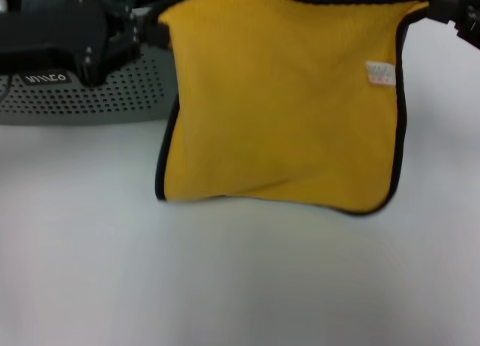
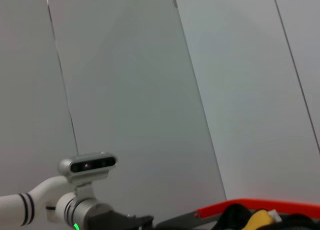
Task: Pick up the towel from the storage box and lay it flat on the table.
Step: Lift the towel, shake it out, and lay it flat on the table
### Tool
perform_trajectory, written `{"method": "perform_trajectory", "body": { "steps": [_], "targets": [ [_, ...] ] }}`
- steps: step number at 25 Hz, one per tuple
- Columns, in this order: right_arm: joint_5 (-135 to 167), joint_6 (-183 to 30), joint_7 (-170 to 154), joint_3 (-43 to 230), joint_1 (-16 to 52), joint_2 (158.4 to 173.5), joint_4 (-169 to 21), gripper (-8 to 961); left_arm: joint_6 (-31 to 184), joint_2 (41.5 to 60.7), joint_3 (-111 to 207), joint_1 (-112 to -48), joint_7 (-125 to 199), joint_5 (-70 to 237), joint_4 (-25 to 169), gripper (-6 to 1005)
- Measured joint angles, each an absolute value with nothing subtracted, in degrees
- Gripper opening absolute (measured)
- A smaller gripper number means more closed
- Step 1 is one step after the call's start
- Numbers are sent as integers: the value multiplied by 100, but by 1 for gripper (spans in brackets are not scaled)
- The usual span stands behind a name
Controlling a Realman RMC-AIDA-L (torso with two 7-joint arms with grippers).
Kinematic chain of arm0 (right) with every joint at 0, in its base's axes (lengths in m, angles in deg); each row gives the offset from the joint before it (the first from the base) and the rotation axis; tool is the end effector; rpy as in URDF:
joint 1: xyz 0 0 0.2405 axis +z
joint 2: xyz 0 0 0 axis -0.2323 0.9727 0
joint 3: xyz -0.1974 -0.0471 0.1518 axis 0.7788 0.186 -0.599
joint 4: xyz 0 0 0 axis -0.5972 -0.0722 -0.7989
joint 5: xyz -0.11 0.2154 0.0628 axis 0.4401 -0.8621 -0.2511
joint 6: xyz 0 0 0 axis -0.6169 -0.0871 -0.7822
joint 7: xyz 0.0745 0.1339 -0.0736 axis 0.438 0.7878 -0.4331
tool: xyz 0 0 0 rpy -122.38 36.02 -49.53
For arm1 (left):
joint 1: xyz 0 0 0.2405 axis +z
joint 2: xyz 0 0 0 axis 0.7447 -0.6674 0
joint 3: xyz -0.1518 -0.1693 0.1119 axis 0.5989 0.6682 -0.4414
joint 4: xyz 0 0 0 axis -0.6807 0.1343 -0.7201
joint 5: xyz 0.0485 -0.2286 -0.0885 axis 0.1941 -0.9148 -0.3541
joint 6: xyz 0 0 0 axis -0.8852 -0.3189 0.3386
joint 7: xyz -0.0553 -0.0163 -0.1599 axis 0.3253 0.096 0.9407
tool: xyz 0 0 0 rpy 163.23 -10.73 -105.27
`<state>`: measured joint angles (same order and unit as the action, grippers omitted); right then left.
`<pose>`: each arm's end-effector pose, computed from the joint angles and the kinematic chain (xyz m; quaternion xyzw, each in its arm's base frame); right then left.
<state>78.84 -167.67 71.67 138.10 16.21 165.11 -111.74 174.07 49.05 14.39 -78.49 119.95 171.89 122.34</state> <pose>0.1941 0.3834 0.0728 -0.8800 0.1042 0.4497 0.1118 -0.2146 0.3766 0.0939 -0.9367 -0.0704 -0.3163 0.1327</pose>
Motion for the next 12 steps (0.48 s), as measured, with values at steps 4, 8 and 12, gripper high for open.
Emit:
{"method": "perform_trajectory", "body": {
  "steps": [4, 8, 12],
  "targets": [
    [7720, -17040, 7185, 13802, 1545, 16514, -11341, 75, 17720, 4805, 1453, -7891, 12136, 16833, 12229, 20],
    [7501, -17721, 7290, 13799, 1365, 16624, -11456, 77, 18308, 4739, 1456, -7781, 12219, 16606, 12302, 21],
    [7335, -18290, 7484, 13791, 992, 16775, -11715, 78, 18573, 4649, 1078, -7390, 12335, 16287, 12624, 22]
  ]
}}
